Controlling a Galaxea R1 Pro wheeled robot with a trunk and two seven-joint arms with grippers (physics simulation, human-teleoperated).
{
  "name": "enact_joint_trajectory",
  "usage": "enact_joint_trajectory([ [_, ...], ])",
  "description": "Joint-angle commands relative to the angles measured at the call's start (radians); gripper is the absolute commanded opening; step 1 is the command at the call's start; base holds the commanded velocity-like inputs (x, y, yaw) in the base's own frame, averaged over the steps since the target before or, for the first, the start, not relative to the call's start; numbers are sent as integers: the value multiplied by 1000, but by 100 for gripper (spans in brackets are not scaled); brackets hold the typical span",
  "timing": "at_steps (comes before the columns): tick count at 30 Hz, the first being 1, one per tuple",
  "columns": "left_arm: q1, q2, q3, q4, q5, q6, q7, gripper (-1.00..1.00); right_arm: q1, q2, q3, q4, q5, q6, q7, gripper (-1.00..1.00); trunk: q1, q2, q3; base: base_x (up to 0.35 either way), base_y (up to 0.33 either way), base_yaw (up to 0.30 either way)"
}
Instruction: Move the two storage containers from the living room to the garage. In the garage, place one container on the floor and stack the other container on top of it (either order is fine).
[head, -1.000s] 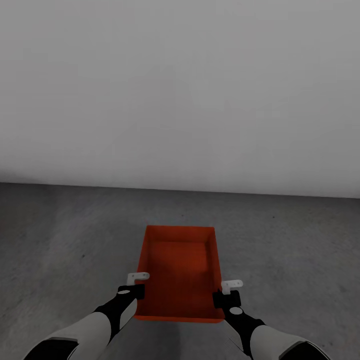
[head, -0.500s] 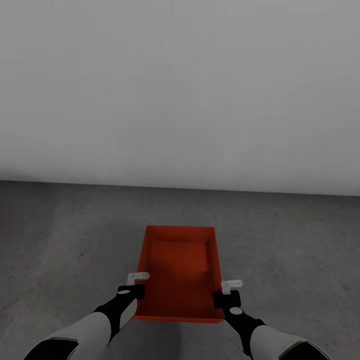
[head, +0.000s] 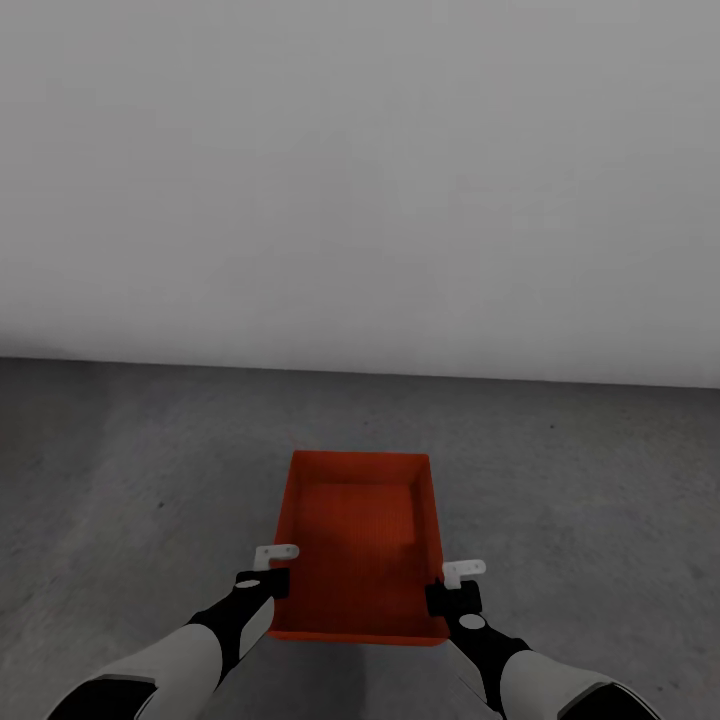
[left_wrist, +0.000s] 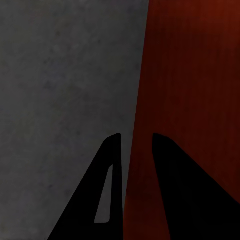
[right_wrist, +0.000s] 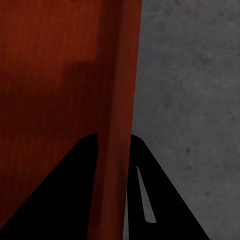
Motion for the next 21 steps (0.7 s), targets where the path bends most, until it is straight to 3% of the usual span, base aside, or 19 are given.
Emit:
enact_joint_trajectory([
  [1, 0, -1, 10, -6, -5, 0, 5, -100, -1, 2, -69, 2, -10, 0, 2, -100, 0, 0, -1, 0, 0, 0],
  [21, 0, -1, 11, -8, -5, 0, 5, -100, -1, 2, -68, 2, -8, 0, 10, -100, 0, 0, -1, 0, 0, 0],
])
